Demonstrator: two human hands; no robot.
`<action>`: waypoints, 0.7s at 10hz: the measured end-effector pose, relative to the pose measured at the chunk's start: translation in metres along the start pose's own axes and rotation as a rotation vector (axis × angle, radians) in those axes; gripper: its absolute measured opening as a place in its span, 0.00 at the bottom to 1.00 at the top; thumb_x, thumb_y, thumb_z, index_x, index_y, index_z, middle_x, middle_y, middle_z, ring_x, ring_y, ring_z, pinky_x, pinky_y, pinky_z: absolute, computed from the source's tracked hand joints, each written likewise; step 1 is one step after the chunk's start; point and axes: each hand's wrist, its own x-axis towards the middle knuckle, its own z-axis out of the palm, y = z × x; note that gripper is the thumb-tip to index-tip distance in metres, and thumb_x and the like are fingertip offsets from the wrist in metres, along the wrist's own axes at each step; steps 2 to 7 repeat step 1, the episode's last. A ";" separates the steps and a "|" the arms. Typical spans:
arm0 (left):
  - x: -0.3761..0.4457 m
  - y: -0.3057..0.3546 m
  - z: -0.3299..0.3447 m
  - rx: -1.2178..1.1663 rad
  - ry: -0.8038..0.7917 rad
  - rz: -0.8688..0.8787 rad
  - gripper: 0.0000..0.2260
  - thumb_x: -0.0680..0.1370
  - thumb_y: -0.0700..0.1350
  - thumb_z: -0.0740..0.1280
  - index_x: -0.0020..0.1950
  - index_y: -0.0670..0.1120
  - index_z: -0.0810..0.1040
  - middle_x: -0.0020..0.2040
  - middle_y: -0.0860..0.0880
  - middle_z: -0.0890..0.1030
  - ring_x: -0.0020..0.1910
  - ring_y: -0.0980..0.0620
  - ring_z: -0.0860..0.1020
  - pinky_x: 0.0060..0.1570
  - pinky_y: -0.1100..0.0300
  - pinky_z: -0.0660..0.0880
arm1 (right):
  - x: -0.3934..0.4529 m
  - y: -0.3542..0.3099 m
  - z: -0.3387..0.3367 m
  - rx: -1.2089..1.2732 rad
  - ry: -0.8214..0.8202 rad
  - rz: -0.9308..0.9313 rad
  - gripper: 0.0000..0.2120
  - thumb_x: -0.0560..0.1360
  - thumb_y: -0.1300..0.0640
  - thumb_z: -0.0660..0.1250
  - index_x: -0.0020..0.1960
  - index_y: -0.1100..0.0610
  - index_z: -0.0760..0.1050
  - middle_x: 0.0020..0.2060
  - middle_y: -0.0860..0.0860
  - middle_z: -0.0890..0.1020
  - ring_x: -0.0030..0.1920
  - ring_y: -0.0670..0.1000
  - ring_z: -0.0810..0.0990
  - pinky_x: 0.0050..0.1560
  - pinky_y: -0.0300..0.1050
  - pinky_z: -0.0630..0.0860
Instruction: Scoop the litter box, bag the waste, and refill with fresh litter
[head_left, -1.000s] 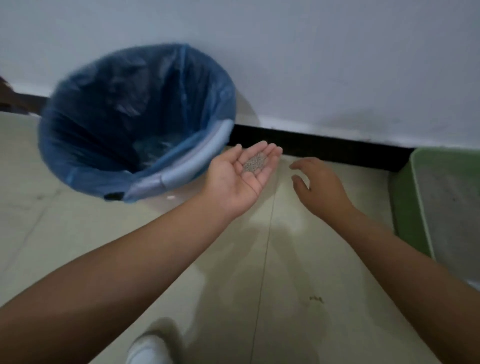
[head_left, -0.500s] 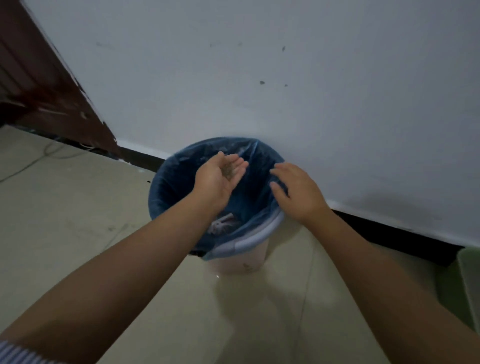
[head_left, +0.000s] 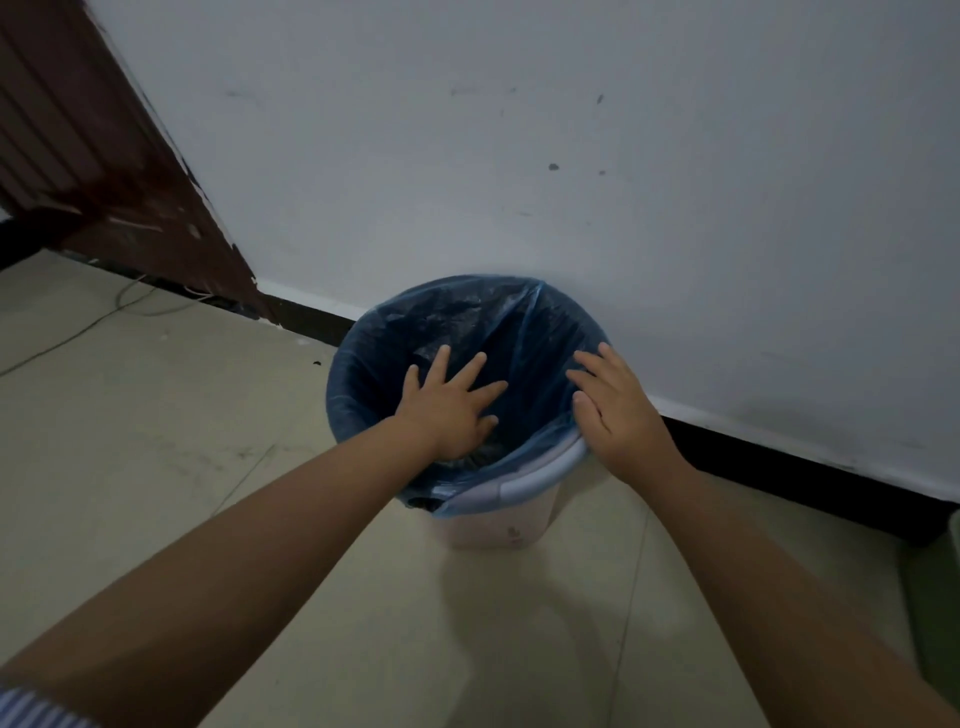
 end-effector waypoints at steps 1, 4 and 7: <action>-0.003 0.002 -0.003 -0.056 0.069 -0.013 0.24 0.82 0.56 0.48 0.76 0.58 0.44 0.77 0.52 0.39 0.75 0.41 0.36 0.72 0.41 0.41 | -0.005 0.001 -0.007 0.026 0.014 0.066 0.24 0.79 0.51 0.51 0.71 0.63 0.62 0.74 0.54 0.60 0.76 0.50 0.51 0.67 0.31 0.43; -0.003 0.002 -0.003 -0.056 0.069 -0.013 0.24 0.82 0.56 0.48 0.76 0.58 0.44 0.77 0.52 0.39 0.75 0.41 0.36 0.72 0.41 0.41 | -0.005 0.001 -0.007 0.026 0.014 0.066 0.24 0.79 0.51 0.51 0.71 0.63 0.62 0.74 0.54 0.60 0.76 0.50 0.51 0.67 0.31 0.43; -0.003 0.002 -0.003 -0.056 0.069 -0.013 0.24 0.82 0.56 0.48 0.76 0.58 0.44 0.77 0.52 0.39 0.75 0.41 0.36 0.72 0.41 0.41 | -0.005 0.001 -0.007 0.026 0.014 0.066 0.24 0.79 0.51 0.51 0.71 0.63 0.62 0.74 0.54 0.60 0.76 0.50 0.51 0.67 0.31 0.43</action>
